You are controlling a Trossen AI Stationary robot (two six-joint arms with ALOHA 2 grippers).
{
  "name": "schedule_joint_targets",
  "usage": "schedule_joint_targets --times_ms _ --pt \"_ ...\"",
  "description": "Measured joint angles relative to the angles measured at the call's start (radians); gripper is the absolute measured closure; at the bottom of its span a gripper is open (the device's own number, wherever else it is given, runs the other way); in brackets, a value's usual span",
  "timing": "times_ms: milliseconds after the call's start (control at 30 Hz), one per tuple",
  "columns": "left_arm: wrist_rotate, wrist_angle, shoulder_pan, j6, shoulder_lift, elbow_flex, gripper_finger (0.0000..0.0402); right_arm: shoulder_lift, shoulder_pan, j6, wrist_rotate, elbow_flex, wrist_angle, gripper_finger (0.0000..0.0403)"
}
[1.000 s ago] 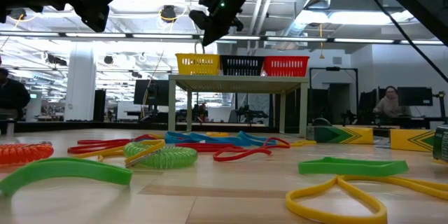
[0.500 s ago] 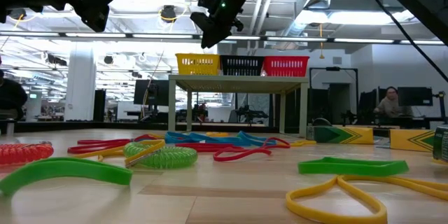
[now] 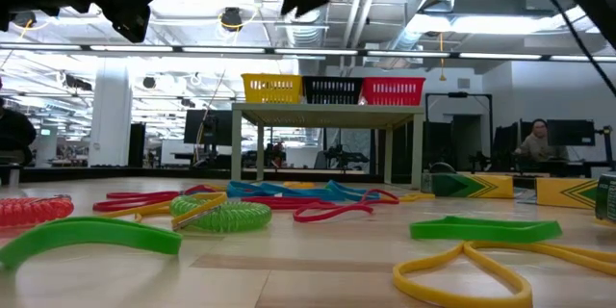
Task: Pick & Place Office Desk Supplies
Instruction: Put the big yellow rubber band into the yellow bin on the shelf
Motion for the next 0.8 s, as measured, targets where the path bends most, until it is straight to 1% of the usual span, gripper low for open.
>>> schedule_joint_targets --times_ms 133,200,367,433,567,633,700,800 --pt "0.0 0.007 0.0 0.0 0.0 0.0 0.0172 -0.112 0.04 0.048 -0.04 -0.006 -0.084 0.022" --pt "0.0 0.009 0.0 0.003 0.0 0.0 0.0172 -0.163 0.065 0.085 -0.039 -0.005 -0.169 0.0227" --pt "0.0 0.014 0.0 0.004 0.0 0.0 0.0172 -0.233 0.139 0.205 -0.026 -0.008 -0.397 0.0235" --pt "0.0 0.014 0.0 0.004 0.0 0.0 0.0172 -0.255 0.182 0.237 0.015 -0.009 -0.462 0.0237" --pt "0.0 0.02 0.0 0.003 0.0 0.0 0.0172 -0.313 0.278 0.244 0.184 -0.061 -0.486 0.025" --pt "0.0 0.023 0.0 0.002 0.0 0.0 0.0172 -0.365 0.316 0.257 0.244 -0.094 -0.482 0.026" --pt "0.0 0.023 0.0 0.001 0.0 0.0 0.0172 -0.43 0.346 0.285 0.281 -0.129 -0.481 0.0271" --pt "0.0 0.038 0.0 0.001 0.0 0.0 0.0172 -0.542 0.381 0.322 0.292 -0.217 -0.47 0.0284"
